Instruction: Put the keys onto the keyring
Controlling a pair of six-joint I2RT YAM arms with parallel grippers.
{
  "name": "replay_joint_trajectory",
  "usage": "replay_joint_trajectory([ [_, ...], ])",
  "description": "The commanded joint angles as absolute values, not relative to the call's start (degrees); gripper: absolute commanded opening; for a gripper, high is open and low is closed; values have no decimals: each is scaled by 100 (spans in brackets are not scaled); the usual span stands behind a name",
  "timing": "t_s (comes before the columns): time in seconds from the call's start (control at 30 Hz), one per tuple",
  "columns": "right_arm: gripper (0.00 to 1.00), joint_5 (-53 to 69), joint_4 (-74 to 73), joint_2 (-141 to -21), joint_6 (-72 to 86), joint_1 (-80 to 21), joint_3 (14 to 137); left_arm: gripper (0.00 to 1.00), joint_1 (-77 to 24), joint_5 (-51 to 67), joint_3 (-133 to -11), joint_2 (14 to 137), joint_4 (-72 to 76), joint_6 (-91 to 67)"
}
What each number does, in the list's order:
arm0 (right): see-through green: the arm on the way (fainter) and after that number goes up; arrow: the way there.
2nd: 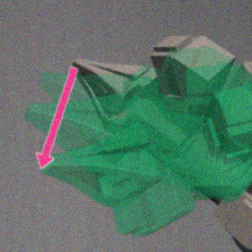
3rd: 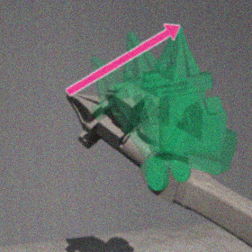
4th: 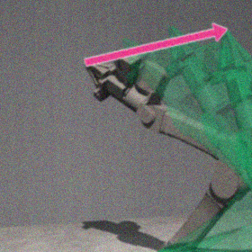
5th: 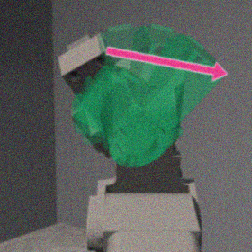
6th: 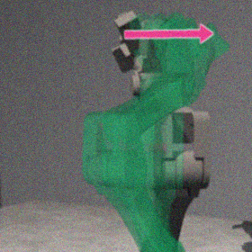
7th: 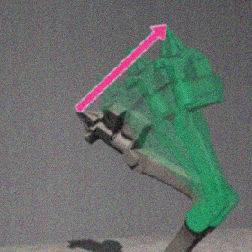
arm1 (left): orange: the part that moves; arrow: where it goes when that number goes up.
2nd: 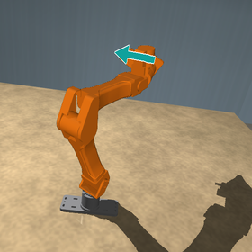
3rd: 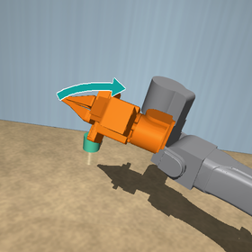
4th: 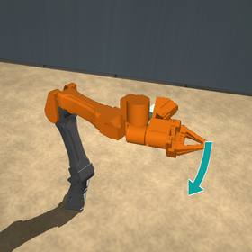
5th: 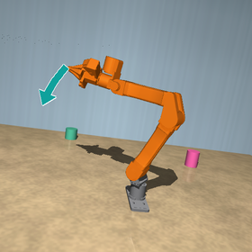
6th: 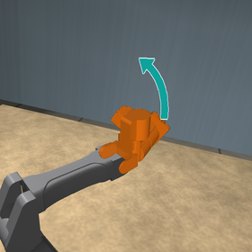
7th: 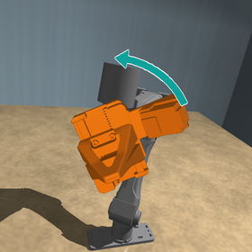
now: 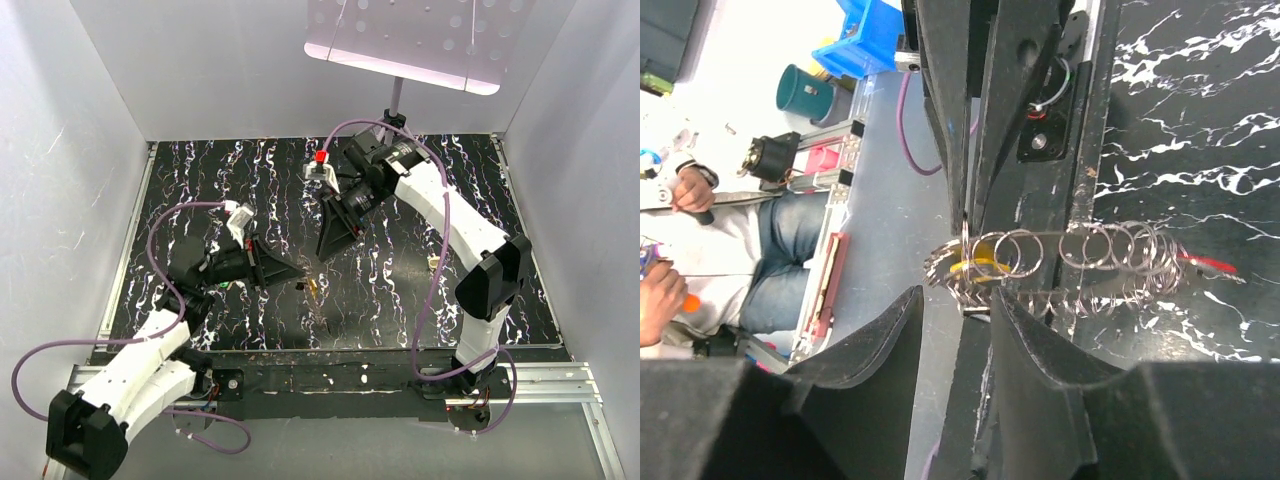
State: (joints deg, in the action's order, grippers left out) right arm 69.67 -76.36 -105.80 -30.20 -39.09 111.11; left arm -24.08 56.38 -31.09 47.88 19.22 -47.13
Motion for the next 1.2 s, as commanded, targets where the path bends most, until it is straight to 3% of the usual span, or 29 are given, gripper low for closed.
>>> replay_joint_trajectory([
  [0.0,42,7084,-7401,-10231,-2822,-3867,11347,0,-2408,4142,-2471,4369,4427,-5536],
  [0.13,42,6944,-6340,-9933,-2068,-3806,11040,0,-2426,2861,-1672,4158,6077,-5809],
  [0.3,42,6672,-4399,-9423,-785,-3779,10381,0,-2505,1190,-1161,4166,6950,-5932],
  [0.43,41,6347,-3790,-9571,-46,-3779,10459,0,-2558,423,-1063,4534,7856,-6222],
  [0.77,36,6328,-2664,-10028,1827,-3771,10767,0,-2602,641,-1318,5080,8121,-6451],
  [1.17,28,6012,-2505,-10187,2048,-3779,10635,0,-2610,1178,-1556,5537,8455,-6627],
])
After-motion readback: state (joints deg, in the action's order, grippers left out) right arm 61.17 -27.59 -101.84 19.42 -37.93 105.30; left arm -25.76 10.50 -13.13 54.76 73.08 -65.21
